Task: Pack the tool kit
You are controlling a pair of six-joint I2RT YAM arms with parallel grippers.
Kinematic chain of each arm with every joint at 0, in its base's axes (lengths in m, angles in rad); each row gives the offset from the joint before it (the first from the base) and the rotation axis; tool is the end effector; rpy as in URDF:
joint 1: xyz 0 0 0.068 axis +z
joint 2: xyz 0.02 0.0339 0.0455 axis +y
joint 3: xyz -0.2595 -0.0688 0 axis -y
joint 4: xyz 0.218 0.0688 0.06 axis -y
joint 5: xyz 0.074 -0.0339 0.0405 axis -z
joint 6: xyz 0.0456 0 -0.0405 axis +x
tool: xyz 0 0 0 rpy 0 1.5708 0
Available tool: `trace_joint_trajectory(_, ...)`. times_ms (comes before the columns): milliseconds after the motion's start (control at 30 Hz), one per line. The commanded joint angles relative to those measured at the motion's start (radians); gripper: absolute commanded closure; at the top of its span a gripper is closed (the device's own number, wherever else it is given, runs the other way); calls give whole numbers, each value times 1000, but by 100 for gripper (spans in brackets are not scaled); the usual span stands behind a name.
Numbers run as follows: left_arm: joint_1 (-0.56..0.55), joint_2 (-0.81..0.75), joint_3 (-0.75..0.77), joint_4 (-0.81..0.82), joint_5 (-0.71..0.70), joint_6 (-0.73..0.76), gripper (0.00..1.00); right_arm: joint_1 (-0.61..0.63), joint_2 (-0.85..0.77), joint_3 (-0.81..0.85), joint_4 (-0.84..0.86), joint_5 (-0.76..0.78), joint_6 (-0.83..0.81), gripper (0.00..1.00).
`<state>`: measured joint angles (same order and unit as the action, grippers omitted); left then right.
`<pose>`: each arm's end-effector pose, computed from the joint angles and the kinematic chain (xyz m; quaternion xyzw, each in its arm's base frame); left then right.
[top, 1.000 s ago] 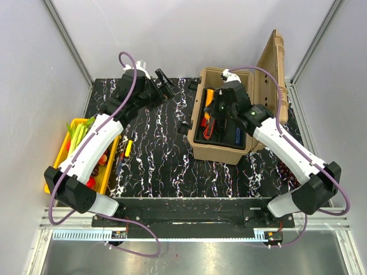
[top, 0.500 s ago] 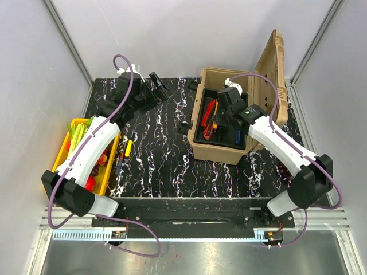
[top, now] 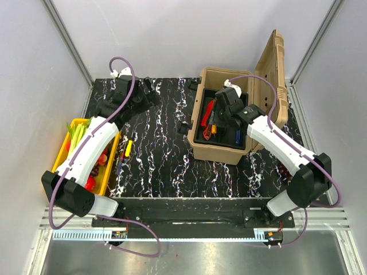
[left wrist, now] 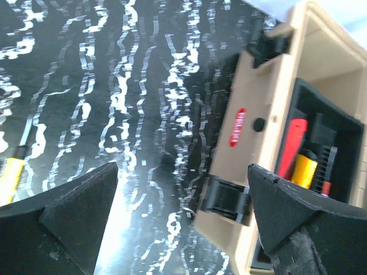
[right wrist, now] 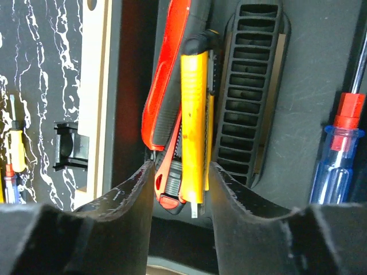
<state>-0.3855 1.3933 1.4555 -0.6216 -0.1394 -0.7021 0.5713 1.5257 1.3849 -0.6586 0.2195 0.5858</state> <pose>0.2702 -0.1028 0.3791 -0.1709 0.8565 -0.1979 0.4451 0.2705 0.1621 0.3166 0.0479 0.9206 0.1195 0.3686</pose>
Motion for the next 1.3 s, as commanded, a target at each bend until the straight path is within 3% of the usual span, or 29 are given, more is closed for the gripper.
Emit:
trace_joint_trajectory(0,46,15,-41,-56,-114,93,1,-2,-30,48,-33,70,-12,49)
trace_joint_trajectory(533,92,268,-147,-216,-222,225,1,-2,-105,103,-10,64,-50,39)
trace_joint_trajectory(667,96,296,-181,-170,-235,254,1,-4,-114,88,-3,60,-52,39)
trace_joint_trajectory(900,169,417,-144,-44,-121,251,1,-24,-110,71,7,26,-49,38)
trace_joint_trajectory(1267,212,467,-179,54,-83,216,24,-57,-124,66,4,9,-52,38)
